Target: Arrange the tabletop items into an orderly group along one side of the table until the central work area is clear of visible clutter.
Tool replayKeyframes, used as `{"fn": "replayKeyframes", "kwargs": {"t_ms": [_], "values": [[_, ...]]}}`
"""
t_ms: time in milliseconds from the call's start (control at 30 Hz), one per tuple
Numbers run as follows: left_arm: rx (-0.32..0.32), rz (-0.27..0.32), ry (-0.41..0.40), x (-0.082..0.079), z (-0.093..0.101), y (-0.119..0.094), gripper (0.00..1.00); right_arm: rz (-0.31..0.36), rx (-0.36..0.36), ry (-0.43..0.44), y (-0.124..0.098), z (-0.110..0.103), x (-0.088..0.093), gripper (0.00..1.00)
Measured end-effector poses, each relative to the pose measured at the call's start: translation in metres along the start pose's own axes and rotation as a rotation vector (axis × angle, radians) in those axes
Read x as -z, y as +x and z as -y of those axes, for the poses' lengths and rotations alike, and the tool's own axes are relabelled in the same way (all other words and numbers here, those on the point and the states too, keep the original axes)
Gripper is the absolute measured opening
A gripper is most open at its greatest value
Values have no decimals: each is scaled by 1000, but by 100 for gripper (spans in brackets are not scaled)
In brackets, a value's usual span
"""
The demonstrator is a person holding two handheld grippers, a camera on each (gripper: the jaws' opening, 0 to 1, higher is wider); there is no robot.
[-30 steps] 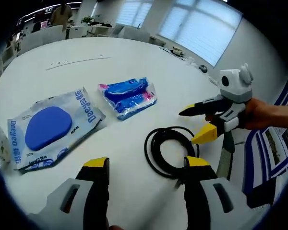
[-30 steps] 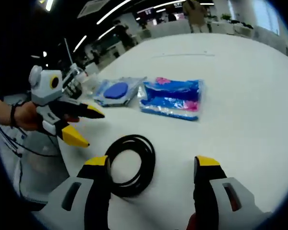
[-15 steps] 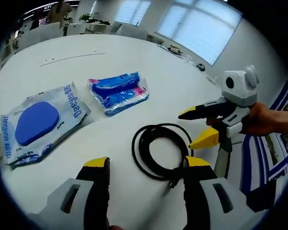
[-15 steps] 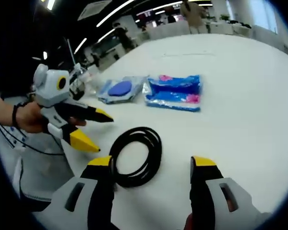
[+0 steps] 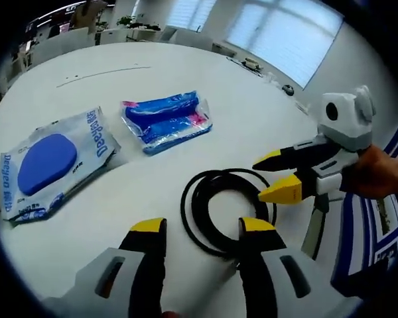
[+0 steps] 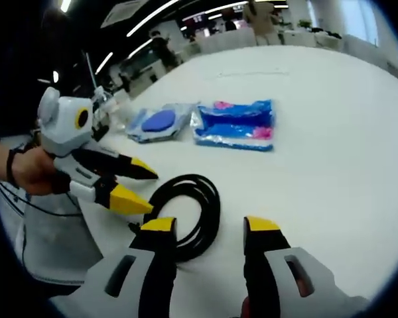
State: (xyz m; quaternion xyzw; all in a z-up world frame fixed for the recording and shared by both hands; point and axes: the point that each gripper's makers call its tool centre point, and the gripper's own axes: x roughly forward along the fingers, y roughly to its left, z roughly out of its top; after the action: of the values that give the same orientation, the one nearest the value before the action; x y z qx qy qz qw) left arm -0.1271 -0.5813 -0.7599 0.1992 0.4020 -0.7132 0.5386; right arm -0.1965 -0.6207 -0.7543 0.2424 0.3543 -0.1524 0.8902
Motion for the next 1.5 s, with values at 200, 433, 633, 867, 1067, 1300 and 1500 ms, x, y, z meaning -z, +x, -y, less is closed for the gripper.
{"fn": "replayKeyframes", "kwargs": {"t_ms": [200, 433, 633, 867, 1067, 1300, 1500], "values": [[-27, -11, 34, 3, 1, 6, 31, -29, 18, -36, 7, -2, 5, 29], [-63, -29, 50, 4, -3, 6, 15, -50, 81, -76, 11, -2, 12, 12], [-75, -16, 5, 3, -4, 6, 8, -39, 84, -61, 8, -2, 6, 8], [-76, -1, -28, 1, -9, 3, 6, -12, 79, -7, 10, 0, -3, 2], [-92, 16, -56, -3, -18, -4, 6, -6, 55, -32, 14, -6, -14, 2], [-123, 38, -76, -9, -36, -15, 5, -1, 25, -55, 25, -18, -30, 1], [-153, 55, -100, -13, -53, -27, 5, -1, 4, -73, 38, -29, -42, 1]]}}
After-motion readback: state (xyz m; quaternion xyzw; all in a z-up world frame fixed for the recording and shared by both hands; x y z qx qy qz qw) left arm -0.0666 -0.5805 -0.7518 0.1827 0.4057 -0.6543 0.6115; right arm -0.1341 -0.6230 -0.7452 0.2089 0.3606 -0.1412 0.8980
